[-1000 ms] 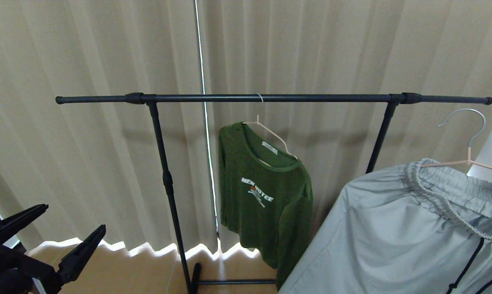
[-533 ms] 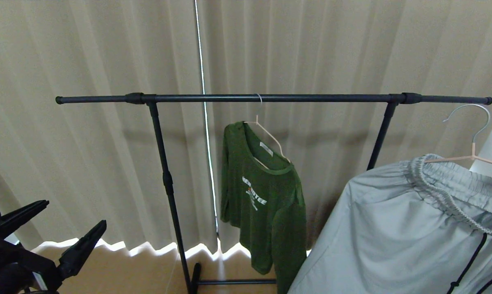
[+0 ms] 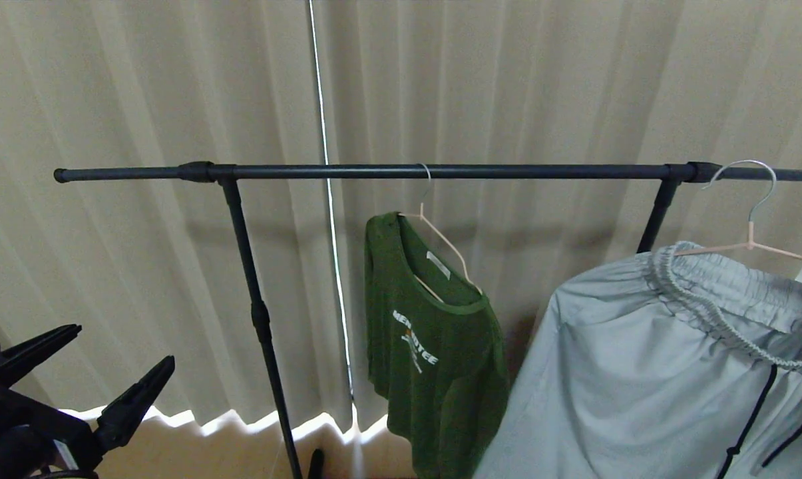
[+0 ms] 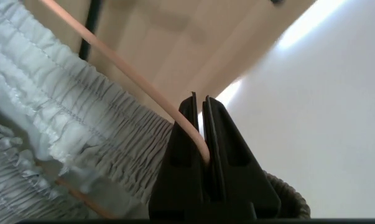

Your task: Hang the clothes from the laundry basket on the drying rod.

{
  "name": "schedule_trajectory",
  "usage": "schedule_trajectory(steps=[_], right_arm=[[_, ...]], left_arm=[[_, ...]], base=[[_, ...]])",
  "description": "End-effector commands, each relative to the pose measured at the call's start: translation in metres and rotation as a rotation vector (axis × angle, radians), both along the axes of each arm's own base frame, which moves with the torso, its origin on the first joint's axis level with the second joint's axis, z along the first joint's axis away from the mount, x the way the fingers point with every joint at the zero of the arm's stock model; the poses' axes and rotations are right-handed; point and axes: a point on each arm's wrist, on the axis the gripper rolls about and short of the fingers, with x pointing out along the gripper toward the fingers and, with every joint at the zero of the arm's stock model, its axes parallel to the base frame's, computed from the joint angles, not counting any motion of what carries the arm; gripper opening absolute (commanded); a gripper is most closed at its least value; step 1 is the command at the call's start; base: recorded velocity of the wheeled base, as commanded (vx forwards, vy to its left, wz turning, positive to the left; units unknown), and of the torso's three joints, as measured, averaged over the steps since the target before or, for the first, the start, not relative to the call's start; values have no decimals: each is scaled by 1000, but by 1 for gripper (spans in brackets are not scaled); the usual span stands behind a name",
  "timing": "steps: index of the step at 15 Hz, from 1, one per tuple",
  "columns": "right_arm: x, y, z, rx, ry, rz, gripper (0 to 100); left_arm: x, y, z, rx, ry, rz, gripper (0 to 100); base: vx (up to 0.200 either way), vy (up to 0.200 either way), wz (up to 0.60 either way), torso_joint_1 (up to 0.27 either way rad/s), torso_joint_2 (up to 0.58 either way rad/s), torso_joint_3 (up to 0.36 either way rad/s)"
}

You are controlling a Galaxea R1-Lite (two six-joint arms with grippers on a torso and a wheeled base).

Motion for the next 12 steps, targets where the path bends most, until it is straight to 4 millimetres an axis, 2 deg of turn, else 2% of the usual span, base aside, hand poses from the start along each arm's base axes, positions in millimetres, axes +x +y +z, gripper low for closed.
schedule_trajectory(steps=[1,5,9,10,12], right_arm=[[13,4,-1,5,23,40,0],[37,13,1,12,45,82,0],[67,18,1,20,67,42,0],[67,18,1,20,67,42,0],[81,24,-2,11,89,28,0]], left_arm=[[0,0,0,0,1,0,100],[-1,0,0,2,-1,0,100],[-3,1,-1,1,-6,0,100],[-3,1,-1,1,-6,0,100],[-5,1,1,-3,-22,0,100]], base=[[200,0,0,2,12,-2],[200,0,0,5,4,2],[0,0,0,0,0,0],[0,0,0,0,0,0],[0,0,0,0,0,0]])
